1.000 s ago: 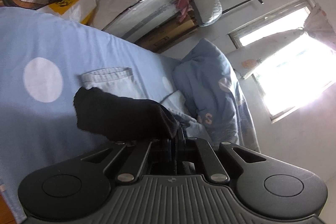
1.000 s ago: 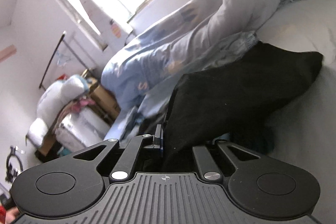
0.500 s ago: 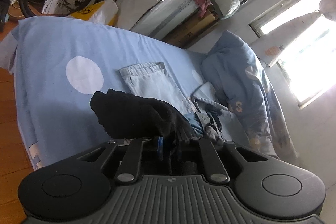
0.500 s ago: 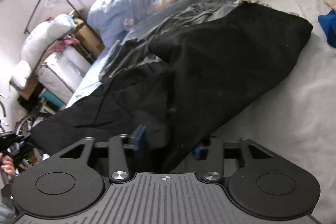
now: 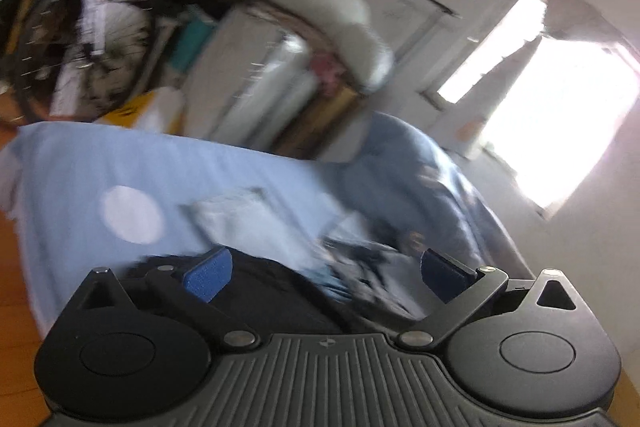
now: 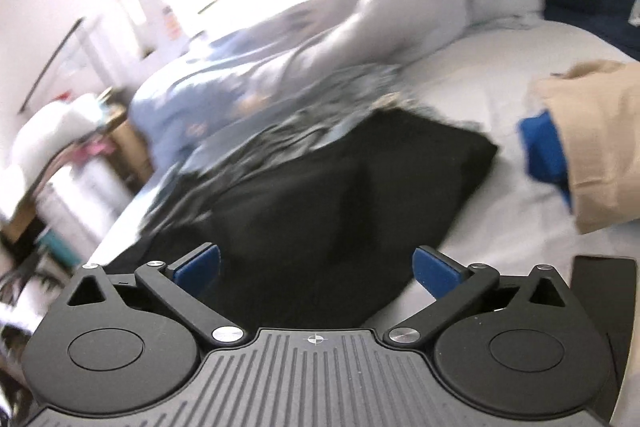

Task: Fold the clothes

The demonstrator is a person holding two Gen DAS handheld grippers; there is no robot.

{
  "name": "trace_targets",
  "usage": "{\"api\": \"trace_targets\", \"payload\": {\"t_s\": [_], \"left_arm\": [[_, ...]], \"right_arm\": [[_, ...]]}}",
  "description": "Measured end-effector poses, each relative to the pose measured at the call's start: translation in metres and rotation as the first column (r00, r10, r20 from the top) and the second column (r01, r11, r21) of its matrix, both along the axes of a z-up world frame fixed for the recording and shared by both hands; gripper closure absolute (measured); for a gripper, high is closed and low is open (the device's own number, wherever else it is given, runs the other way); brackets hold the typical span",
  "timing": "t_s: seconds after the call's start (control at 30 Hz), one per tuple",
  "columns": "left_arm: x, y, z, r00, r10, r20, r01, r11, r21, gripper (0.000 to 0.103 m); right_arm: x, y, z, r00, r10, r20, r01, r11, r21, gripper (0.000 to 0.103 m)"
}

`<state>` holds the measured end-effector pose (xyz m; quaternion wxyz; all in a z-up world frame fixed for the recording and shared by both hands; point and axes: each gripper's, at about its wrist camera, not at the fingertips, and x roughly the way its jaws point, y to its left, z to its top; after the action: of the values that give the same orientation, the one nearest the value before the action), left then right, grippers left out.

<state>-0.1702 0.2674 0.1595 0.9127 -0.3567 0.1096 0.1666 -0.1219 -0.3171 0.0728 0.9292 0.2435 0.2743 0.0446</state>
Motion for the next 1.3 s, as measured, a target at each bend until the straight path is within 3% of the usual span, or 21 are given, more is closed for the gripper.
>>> {"api": "trace_targets", "payload": {"t_s": [0.13,0.33,0.4,0.57,0.7,0.97,1.03,1.1,1.2,1.3], "left_arm": [[0.037,-0.069,-0.008,0.985,-0.173,0.002,0.172,0.983,0.063,0.000],[0.093,-0.172,-0.041,0.909,-0.411,-0.070,0.417,0.896,0.153,0.000],[0.109,-0.198,-0.055,0.885,-0.454,-0.101,0.466,0.867,0.176,0.000],[0.136,-0.235,-0.088,0.857,-0.491,-0.158,0.515,0.831,0.210,0.000],[0.143,-0.246,-0.104,0.851,-0.494,-0.181,0.525,0.818,0.235,0.000],[0.153,-0.246,-0.126,0.853,-0.486,-0.193,0.516,0.842,0.159,0.000],[0.154,-0.242,-0.130,0.852,-0.487,-0.193,0.515,0.845,0.141,0.000],[0.154,-0.237,-0.133,0.858,-0.476,-0.191,0.503,0.854,0.134,0.000],[0.154,-0.230,-0.136,0.867,-0.458,-0.197,0.485,0.866,0.121,0.000],[0.155,-0.225,-0.138,0.871,-0.449,-0.199,0.474,0.875,0.099,0.000]], "right_arm": [[0.030,-0.026,-0.023,0.996,-0.090,-0.029,0.090,0.996,0.014,0.000],[0.086,-0.056,-0.061,0.981,-0.173,-0.083,0.171,0.985,-0.031,0.000],[0.104,-0.063,-0.071,0.978,-0.188,-0.088,0.183,0.981,-0.064,0.000],[0.141,-0.072,-0.094,0.963,-0.221,-0.151,0.211,0.974,-0.082,0.000],[0.157,-0.075,-0.108,0.962,-0.219,-0.163,0.212,0.976,-0.058,0.000],[0.178,-0.081,-0.117,0.978,-0.190,-0.082,0.193,0.981,0.033,0.001],[0.183,-0.081,-0.117,0.979,-0.194,-0.068,0.197,0.980,0.035,0.013],[0.187,-0.080,-0.116,0.969,-0.231,-0.083,0.230,0.973,-0.016,0.059],[0.184,-0.086,-0.113,0.973,-0.216,-0.083,0.219,0.975,0.029,0.080],[0.170,-0.085,-0.091,0.974,-0.225,-0.032,0.226,0.974,0.030,0.086]]}}
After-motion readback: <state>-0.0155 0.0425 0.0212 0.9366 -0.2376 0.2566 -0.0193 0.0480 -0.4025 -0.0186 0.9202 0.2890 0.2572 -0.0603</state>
